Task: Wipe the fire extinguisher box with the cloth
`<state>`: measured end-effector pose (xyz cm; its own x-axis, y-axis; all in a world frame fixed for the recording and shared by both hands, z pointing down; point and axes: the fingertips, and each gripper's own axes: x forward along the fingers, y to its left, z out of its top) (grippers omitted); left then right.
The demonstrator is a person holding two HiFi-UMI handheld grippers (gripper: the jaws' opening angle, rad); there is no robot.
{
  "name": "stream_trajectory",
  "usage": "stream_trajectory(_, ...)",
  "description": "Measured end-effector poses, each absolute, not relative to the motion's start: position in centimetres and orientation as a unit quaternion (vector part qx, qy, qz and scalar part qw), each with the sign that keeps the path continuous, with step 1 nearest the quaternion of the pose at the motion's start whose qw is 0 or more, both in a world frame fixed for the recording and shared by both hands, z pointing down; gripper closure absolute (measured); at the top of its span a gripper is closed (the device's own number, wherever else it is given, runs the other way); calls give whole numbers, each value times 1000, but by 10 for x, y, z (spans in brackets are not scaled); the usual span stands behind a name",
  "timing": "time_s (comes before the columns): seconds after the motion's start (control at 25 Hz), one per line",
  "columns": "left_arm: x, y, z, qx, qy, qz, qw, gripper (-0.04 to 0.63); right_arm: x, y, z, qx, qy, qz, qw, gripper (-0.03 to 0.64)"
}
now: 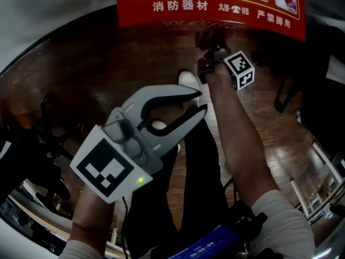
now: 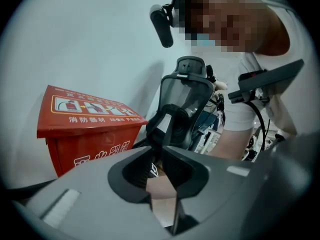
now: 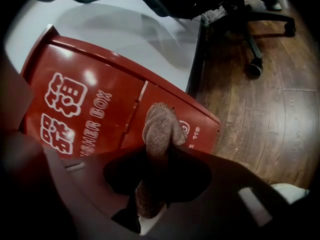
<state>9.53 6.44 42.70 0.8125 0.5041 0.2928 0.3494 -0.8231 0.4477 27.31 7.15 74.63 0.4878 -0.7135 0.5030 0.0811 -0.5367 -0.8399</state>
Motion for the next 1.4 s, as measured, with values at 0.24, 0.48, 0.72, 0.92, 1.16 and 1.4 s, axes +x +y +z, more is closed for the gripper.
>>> stream_trajectory(0.24,89,52,465,933,221,202,200,532,282,73,829,-758,196,-484,390,505)
stream_trajectory(0.48,79,48,484,937,224,203,177,532,278,79,839,-763,199,-491,371,505)
stream_trajectory(0.72,74,50,437,943,211,182,182,532,223,67,719,-734,243,-476,419,503)
stream_trajectory(0.92,64,64,369,945,219,171,174,532,184,57,609,-711,246,-463,469,503)
stream_trajectory(1.16,48,56,321,949,209,158,173,532,179,24,545,-689,232,-439,529,503)
stream_trajectory(1.4,47,40,343,952,195,170,166,532,198,-8,581,-693,228,-430,531,503)
